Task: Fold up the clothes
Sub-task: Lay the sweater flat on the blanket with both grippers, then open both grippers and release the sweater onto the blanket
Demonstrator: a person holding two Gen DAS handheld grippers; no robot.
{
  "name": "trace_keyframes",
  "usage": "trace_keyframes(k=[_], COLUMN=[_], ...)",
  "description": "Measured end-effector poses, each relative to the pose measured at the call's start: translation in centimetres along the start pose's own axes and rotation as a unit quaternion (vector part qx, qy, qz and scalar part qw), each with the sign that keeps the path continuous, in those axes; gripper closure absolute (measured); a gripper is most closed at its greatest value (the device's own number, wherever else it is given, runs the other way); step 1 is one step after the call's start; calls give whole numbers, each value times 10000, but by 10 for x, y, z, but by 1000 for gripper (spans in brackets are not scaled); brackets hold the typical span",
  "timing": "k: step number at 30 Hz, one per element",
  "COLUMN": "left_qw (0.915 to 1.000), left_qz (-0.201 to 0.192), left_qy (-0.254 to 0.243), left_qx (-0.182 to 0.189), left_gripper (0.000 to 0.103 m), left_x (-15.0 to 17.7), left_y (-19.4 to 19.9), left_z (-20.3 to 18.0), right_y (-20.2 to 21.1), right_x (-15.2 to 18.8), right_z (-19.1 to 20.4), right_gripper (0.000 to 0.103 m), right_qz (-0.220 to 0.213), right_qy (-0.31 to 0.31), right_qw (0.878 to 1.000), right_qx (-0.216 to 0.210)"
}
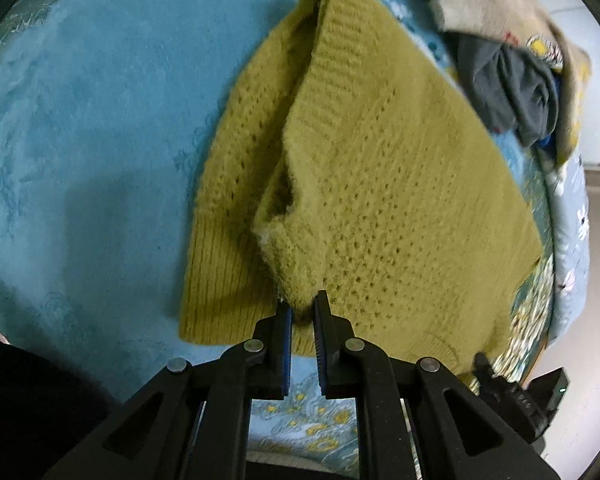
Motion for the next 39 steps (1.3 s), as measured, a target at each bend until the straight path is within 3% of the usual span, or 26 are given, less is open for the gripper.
trace_keyframes(k=[6, 12, 19, 25, 28, 29, 30, 31, 32, 36, 39], left_qw=[9991, 9991, 9975, 9953, 9868, 9824, 9780, 9739, 9713, 9759, 9784], left_qz=[157, 265, 290, -348, -710, -833, -968, -1120, -1222, -1306, -1581], left_qy=[389, 334, 609, 880, 1365, 1551, 1706, 1809, 1866, 1582, 1055], left_qx=[26, -1, 218, 212, 501, 616, 717, 793, 830, 738, 812], left_gripper=[92, 89, 85, 84, 84, 83, 81, 74, 69, 69, 69], left_x=[-4, -5, -4, -6, -9, -11, -13, -15, -17, -22, -25], left_y=[-7, -10, -5, 28, 42, 47, 52, 57, 60, 56, 62], left_z=[19, 23, 38, 56, 75, 82, 89, 94, 97, 74, 42], right_y=[-18, -18, -16, -5, 12, 20, 28, 33, 39, 54, 48], right_x=[11, 9, 9, 10, 1, -4, -9, -15, -22, -48, -48], right_z=[-13, -12, -3, -10, -17, -21, -24, -27, -31, -50, -58], right_gripper=[93, 93, 89, 89, 88, 84, 70, 63, 50, 41, 40], right_qz=[184, 244, 425, 687, 476, 345, 209, 46, -140, -577, -479], right_qy=[8, 26, 38, 258, 158, 106, 54, -12, -128, -302, -314], right_qw=[9995, 9994, 9986, 9962, 9986, 9993, 9997, 9998, 9995, 9971, 9971], right_qx=[262, 260, 324, 471, 156, 20, -108, -188, -270, -403, -494])
Point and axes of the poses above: each gripper's, at about its wrist camera, not at the fingertips, and y roughly against the way its jaws point, z to its left, x to its underside, the point moved 5 cm from there along -y, roughly the way its jaws point, and after that the axes turned 4 degrees about -x, right-handed, at the moved point
